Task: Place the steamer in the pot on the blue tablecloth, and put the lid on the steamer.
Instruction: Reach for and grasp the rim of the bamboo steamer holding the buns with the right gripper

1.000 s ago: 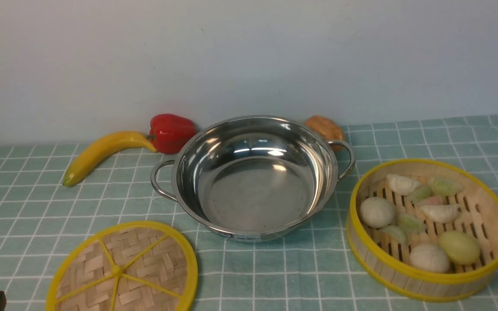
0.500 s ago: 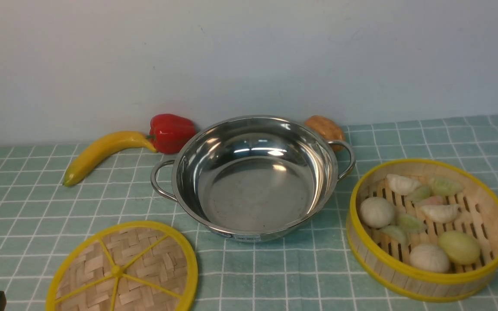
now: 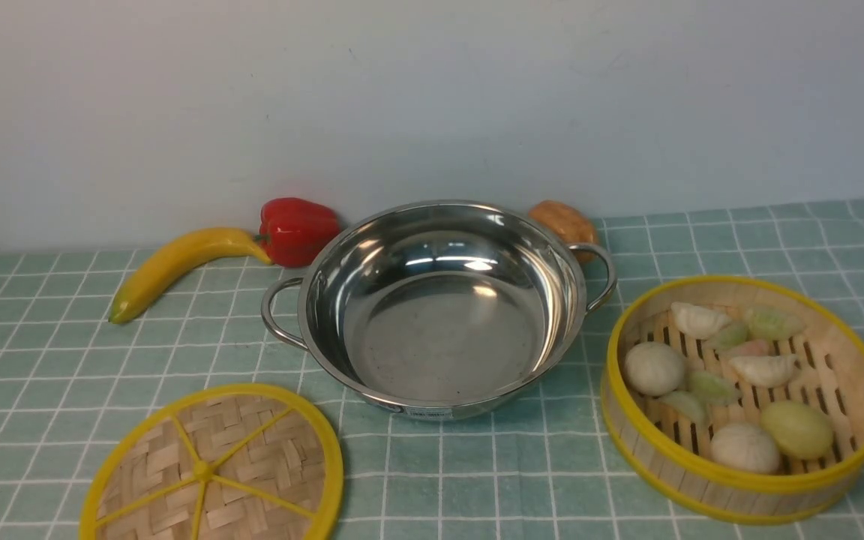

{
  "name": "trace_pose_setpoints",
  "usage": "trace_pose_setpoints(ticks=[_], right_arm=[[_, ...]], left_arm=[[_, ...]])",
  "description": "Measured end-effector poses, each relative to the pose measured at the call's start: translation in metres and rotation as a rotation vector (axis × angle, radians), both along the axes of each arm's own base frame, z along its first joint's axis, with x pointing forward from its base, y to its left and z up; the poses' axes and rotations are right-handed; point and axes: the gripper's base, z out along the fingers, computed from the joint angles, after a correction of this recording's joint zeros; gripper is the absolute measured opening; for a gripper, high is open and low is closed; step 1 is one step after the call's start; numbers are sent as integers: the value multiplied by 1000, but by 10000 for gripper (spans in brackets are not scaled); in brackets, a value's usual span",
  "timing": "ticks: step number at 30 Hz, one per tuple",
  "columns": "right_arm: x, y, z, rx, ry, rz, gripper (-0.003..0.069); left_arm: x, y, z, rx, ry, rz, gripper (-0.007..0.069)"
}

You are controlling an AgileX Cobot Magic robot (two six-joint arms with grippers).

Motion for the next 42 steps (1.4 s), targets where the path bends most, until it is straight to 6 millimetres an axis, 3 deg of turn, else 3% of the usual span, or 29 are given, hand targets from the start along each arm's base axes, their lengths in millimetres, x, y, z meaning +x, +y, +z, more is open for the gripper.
trace_pose_setpoints(ticks=[6,12,15,18,19,20,22,26,30,35,38,42], right_arm=[[0,-3,7,29,-81,-36,240],[-6,-15,30,98,-339,-153,240],[-19,-26,54,138,-620,-263,240],[-38,-29,88,88,-843,-327,240],[-42,-29,101,58,-885,-338,240],[-42,-29,101,48,-886,-340,240],[-49,-24,138,-117,-912,-356,240],[-39,-13,180,-357,-770,-306,240],[-4,-3,203,-487,-434,-151,240],[39,5,199,-542,-53,21,240],[69,10,182,-561,225,139,240],[92,12,161,-577,441,221,240]], left_arm=[[0,2,3,-86,-36,10,243],[-2,6,11,-136,-127,48,243],[-8,15,28,-217,-337,124,243],[-23,22,58,-177,-594,199,243],[-29,22,69,-134,-654,215,243],[-30,22,71,-124,-674,221,243],[-40,18,100,22,-759,246,243],[-37,9,130,242,-684,226,243],[-15,3,146,412,-426,158,243],[12,1,150,455,-158,73,243],[29,-1,152,465,50,1,243],[47,-1,145,490,281,-67,243]])
